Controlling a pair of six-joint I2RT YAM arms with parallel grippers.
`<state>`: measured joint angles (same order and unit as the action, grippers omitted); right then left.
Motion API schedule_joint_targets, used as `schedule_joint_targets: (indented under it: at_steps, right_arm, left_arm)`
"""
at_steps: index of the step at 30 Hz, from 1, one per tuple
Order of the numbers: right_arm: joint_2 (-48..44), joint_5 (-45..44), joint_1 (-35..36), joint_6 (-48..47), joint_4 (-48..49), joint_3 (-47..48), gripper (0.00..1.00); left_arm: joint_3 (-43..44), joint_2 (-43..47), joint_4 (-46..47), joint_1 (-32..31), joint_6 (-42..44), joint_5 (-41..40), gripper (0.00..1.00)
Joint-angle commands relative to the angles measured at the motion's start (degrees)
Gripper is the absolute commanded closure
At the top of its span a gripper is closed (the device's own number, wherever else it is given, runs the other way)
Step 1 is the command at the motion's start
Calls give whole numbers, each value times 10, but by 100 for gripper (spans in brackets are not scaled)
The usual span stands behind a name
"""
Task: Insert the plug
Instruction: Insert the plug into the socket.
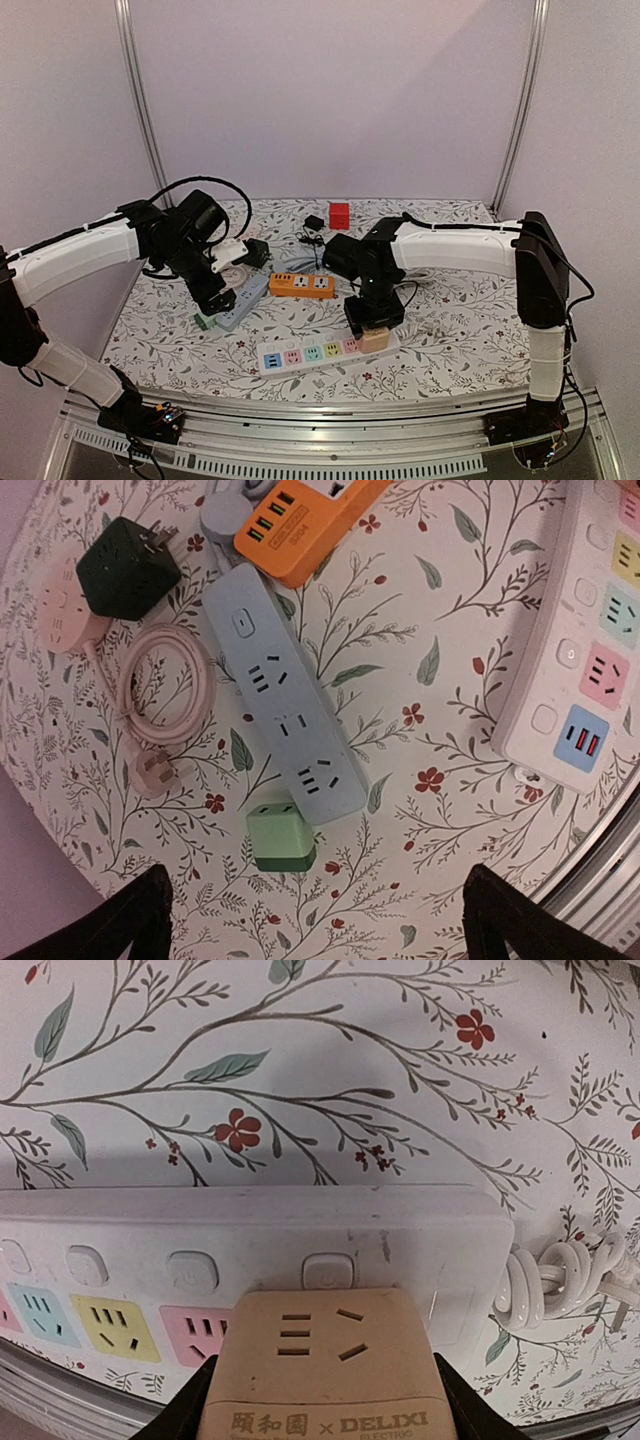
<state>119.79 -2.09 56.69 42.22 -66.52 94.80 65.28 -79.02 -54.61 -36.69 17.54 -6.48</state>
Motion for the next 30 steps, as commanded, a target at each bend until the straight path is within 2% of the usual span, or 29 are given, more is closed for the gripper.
schedule_joint_targets:
  at_steps: [1,7,14,22,23,25,30]
  right_arm:
    - [111,-29,5,-7,31,-103,100]
    - [108,-61,5,-9,18,-126,100]
    - [117,-142,0,-19,-39,-125,100]
    - [52,-161,-60,-33,-42,-174,98]
    - [38,-162,-65,-40,-41,-173,90]
    - [24,-153,-66,-51,-40,-160,63]
    - [13,-83,-66,-79,-23,-106,30]
  left_arm:
    - [-9,2,10,4,5,-2,0]
    - [-8,0,10,4,6,-9,0]
    - [-6,-1,11,4,9,-17,1]
    - [2,2,5,11,22,3,1]
    - [3,1,5,14,23,5,1]
    - [4,0,5,18,25,7,0]
    - [8,-3,1,26,31,8,1]
